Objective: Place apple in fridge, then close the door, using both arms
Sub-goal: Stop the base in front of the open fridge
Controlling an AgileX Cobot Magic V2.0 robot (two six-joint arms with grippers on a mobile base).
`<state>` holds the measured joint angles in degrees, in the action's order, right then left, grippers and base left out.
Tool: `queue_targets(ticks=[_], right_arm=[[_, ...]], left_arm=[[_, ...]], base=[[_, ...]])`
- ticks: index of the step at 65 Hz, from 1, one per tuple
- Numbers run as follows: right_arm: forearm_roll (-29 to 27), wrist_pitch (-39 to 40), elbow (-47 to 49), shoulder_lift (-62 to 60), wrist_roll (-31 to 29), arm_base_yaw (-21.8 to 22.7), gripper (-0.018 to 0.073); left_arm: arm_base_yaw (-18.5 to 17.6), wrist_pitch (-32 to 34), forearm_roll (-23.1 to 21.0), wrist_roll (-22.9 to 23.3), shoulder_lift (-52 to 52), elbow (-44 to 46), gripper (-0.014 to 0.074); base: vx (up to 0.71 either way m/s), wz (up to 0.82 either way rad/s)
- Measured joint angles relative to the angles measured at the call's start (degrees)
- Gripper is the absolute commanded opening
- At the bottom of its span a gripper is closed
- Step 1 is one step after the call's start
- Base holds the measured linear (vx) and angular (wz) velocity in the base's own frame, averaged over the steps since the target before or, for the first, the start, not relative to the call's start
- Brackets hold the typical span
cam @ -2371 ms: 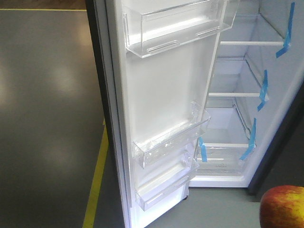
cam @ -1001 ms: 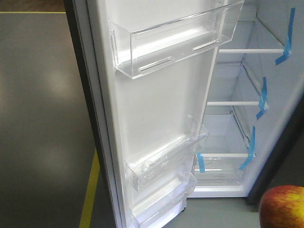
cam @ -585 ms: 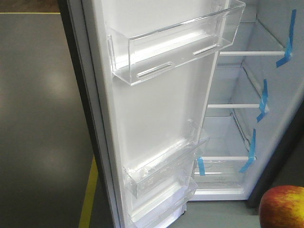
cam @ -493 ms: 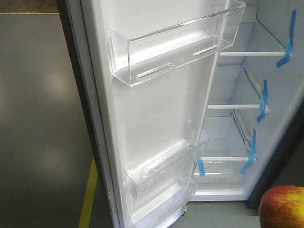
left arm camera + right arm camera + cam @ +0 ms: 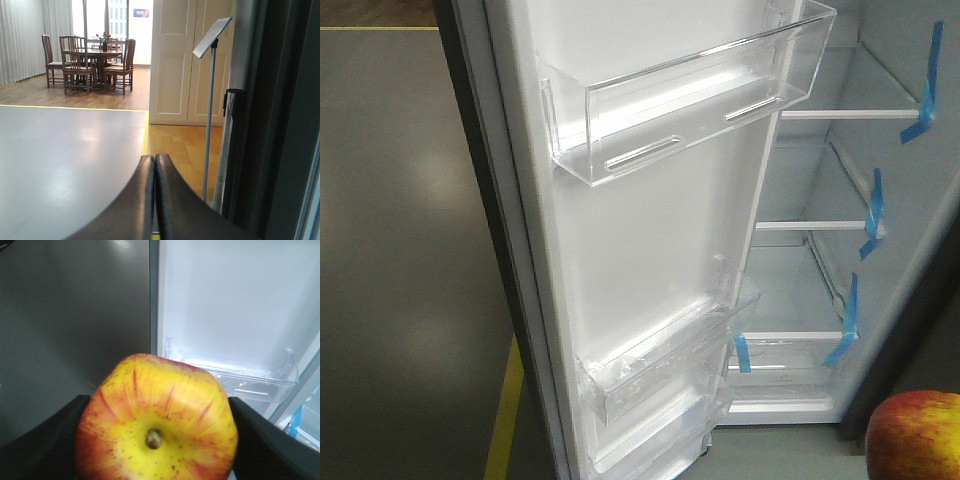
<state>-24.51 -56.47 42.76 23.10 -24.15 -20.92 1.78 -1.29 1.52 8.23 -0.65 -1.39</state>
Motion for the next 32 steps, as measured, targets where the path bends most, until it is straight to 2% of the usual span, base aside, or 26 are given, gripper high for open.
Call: queue_targets(ticks=[32], right_arm=[[0.0, 0.0, 0.0, 0.0, 0.0, 0.0, 0.0319]], left_arm=[[0.0, 0.0, 0.0, 0.0, 0.0, 0.0, -0.0006]], base=[[0.00, -0.01]])
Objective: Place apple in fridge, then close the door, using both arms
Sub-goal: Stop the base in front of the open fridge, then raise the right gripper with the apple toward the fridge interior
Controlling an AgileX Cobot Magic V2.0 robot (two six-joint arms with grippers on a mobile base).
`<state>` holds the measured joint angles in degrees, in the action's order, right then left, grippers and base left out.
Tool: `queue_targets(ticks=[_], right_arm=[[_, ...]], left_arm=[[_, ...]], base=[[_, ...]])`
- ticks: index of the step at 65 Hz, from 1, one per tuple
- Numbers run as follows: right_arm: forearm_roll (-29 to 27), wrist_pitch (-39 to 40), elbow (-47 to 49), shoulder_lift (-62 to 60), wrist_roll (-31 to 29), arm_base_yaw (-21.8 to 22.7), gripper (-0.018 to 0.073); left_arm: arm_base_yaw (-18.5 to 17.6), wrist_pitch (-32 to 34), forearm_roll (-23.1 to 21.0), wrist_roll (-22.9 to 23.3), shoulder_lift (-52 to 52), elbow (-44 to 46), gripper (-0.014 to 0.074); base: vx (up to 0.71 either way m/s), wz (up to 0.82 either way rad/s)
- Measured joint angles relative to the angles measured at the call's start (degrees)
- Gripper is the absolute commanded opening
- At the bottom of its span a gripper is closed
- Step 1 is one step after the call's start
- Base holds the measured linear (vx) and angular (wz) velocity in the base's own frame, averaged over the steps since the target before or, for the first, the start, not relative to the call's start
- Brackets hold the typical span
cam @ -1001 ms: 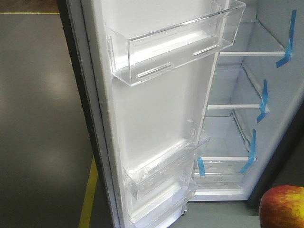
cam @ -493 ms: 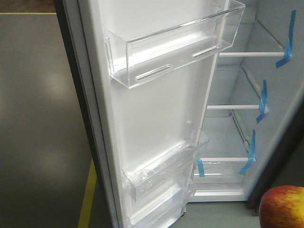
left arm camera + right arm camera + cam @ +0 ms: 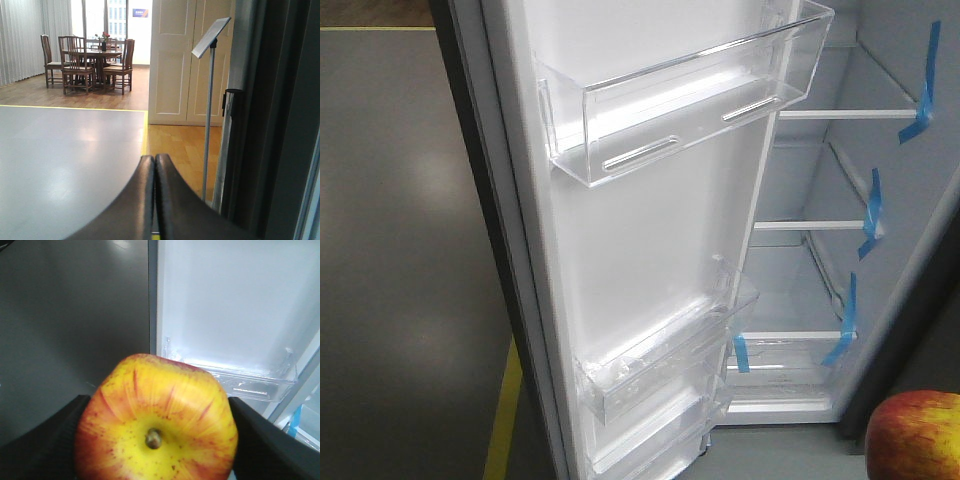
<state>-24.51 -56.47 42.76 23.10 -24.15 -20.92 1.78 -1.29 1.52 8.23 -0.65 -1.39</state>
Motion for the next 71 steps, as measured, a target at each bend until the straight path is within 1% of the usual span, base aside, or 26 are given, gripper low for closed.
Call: queue_targets(ticks=[40, 57, 65, 71], right_arm=[[-0.6, 0.6, 0.0, 0.0, 0.0, 0.0, 0.0319], [-0.2, 5.2, 0.0, 0.0, -0.8, 0.0, 0.0319], [0.9, 11.2, 0.6, 1.6, 2.0, 0.0, 0.0319], [4.2, 16.7, 2.7, 6.0, 5.2, 0.0, 0.0319]], left_arm=[[0.0, 0.0, 0.0, 0.0, 0.0, 0.0, -0.0006], [0.0, 0.0, 0.0, 0.0, 0.0, 0.0, -0.0006], [0.0, 0.0, 0.0, 0.0, 0.0, 0.0, -0.0006], [0.0, 0.0, 0.0, 0.0, 0.0, 0.0, -0.0006]], base=[[0.00, 0.00], [0.00, 0.00], [0.00, 0.00], [0.00, 0.00]])
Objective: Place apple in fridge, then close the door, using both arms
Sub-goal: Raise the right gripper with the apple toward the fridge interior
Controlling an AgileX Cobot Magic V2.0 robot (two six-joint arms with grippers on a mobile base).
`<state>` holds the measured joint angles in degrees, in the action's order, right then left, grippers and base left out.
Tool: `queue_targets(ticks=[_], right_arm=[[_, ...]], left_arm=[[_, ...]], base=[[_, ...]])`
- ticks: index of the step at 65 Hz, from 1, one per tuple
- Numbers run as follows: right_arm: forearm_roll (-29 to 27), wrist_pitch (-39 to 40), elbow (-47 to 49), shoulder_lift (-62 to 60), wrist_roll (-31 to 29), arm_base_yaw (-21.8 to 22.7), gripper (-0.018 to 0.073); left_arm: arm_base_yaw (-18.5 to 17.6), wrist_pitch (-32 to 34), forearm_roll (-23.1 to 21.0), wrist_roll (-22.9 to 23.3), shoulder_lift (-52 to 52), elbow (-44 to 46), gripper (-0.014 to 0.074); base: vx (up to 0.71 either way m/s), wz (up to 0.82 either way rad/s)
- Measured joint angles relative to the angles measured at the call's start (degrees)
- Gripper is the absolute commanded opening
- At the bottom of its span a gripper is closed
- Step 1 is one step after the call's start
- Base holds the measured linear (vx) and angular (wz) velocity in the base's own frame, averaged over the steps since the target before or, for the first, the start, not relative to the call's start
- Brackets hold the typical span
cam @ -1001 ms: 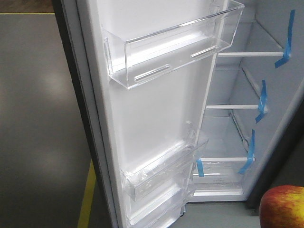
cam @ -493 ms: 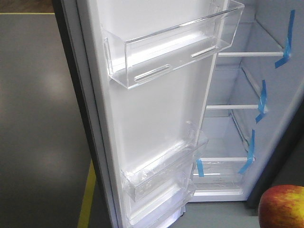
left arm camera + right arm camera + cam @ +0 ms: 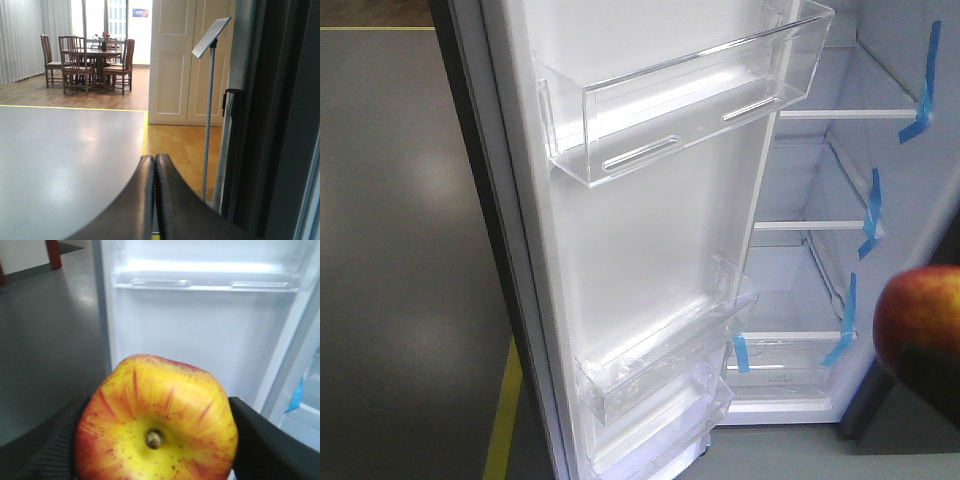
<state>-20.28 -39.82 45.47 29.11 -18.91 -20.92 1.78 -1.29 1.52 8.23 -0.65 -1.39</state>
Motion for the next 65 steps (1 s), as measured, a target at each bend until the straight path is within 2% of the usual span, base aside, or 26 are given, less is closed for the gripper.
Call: queue_targets(ticks=[8, 15, 37, 65], right_arm=[[4.5, 2.5, 5.6, 8.4, 3.2, 0.0, 0.0319], [6.2, 3.0, 12.5, 17.3, 4.9, 0.0, 0.0319], [6.7, 2.5, 35.7, 38.6, 5.1, 0.0, 0.0319], [6.9, 1.0, 53.1, 52.8, 4.6, 0.0, 0.0319]], left_arm=[[0.0, 0.0, 0.0, 0.0, 0.0, 0.0, -0.0006], [0.0, 0.0, 0.0, 0.0, 0.0, 0.0, -0.0006], [0.0, 0.0, 0.0, 0.0, 0.0, 0.0, -0.0006], [0.0, 0.0, 0.0, 0.0, 0.0, 0.0, -0.0006]], base=[[0.00, 0.00], [0.00, 0.00], [0.00, 0.00], [0.00, 0.00]])
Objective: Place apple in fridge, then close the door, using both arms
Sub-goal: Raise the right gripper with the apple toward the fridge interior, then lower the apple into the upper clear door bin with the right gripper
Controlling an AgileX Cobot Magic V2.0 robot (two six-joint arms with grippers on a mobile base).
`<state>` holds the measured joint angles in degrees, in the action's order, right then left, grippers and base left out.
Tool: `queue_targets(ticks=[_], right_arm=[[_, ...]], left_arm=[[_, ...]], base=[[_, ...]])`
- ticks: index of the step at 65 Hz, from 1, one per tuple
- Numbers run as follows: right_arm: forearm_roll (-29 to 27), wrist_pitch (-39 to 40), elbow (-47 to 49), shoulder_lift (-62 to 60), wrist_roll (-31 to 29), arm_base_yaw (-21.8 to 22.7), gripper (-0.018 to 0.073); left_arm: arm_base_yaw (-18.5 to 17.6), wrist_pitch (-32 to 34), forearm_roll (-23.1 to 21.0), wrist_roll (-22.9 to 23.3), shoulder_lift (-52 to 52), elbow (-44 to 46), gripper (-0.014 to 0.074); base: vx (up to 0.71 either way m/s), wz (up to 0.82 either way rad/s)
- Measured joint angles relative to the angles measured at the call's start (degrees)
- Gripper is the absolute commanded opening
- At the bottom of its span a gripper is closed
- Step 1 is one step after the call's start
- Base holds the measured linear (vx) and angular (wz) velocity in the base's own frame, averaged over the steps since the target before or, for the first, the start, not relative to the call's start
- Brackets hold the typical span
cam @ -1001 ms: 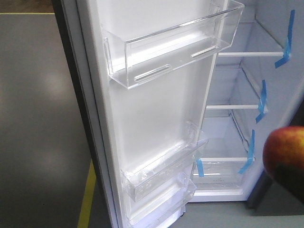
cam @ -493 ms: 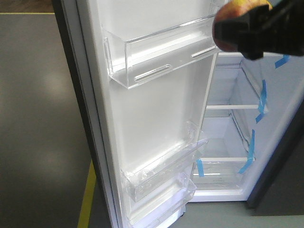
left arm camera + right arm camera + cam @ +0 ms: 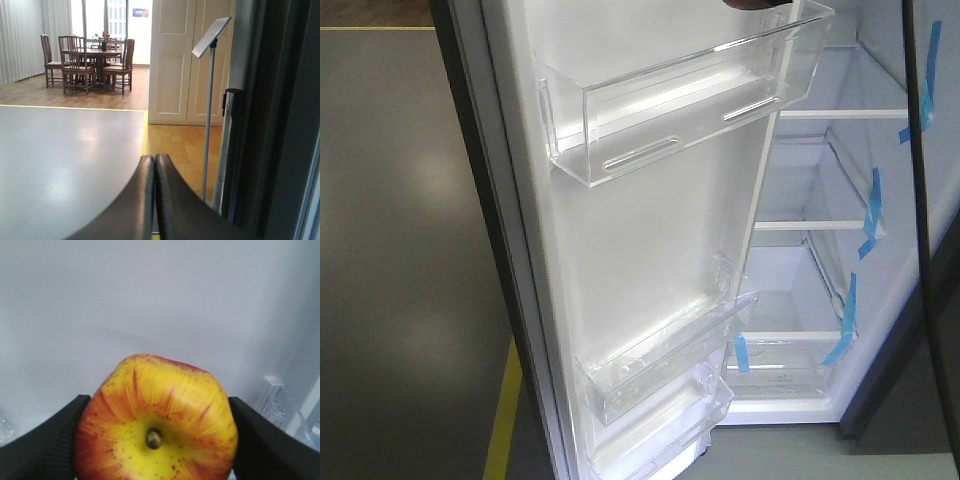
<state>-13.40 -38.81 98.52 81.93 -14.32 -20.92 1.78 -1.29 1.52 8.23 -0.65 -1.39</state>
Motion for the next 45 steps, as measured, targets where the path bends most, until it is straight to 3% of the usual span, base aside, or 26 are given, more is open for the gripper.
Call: queue_targets(ticks=[45], right_arm=[[0.2, 0.2, 4.7, 9.8, -1.3, 0.0, 0.0319]], left_arm=[[0.0, 0.0, 0.0, 0.0, 0.0, 0.0, -0.0006]], base=[[0.00, 0.00]])
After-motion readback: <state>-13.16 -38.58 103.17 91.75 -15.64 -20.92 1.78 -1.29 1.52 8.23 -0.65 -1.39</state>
